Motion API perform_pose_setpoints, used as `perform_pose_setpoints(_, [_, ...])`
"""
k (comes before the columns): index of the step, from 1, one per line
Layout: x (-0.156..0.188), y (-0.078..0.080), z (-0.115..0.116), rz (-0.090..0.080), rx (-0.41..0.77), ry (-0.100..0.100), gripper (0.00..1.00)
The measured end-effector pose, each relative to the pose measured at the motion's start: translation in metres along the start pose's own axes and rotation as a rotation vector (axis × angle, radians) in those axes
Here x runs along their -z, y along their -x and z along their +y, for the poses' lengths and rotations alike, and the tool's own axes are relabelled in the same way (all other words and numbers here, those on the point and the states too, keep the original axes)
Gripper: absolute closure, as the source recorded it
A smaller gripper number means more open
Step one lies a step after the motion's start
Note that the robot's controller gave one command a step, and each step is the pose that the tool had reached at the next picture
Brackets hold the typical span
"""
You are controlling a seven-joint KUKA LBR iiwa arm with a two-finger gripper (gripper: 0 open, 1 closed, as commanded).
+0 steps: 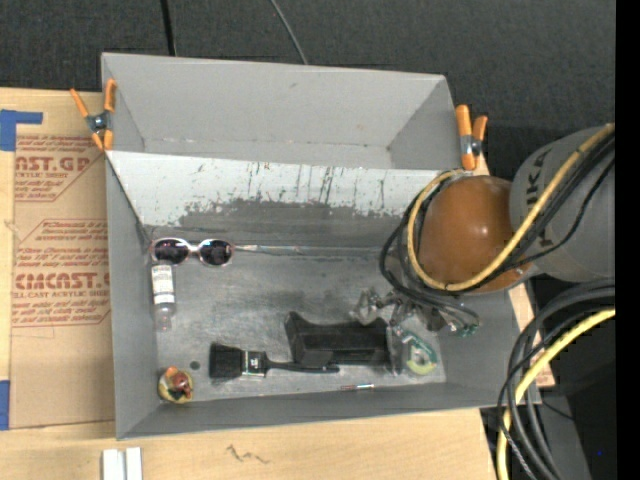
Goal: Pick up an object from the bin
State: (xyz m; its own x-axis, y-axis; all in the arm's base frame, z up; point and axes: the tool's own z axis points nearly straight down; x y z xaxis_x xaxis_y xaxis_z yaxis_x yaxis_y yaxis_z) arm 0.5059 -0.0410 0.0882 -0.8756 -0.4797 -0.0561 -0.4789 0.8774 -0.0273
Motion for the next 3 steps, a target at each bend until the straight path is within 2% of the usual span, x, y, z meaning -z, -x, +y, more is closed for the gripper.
perform_pose_setpoints(1, [0.0, 0.0, 0.0, 0.0, 0.0, 0.0, 1.0])
perform_pose_setpoints(2, [0.003, -0.003, 0.003, 0.011, 0.003, 0.008, 1.0])
perform_pose_setpoints(3, [0.187, 0.033, 0.009, 0.054, 0.225, 0.036, 1.0])
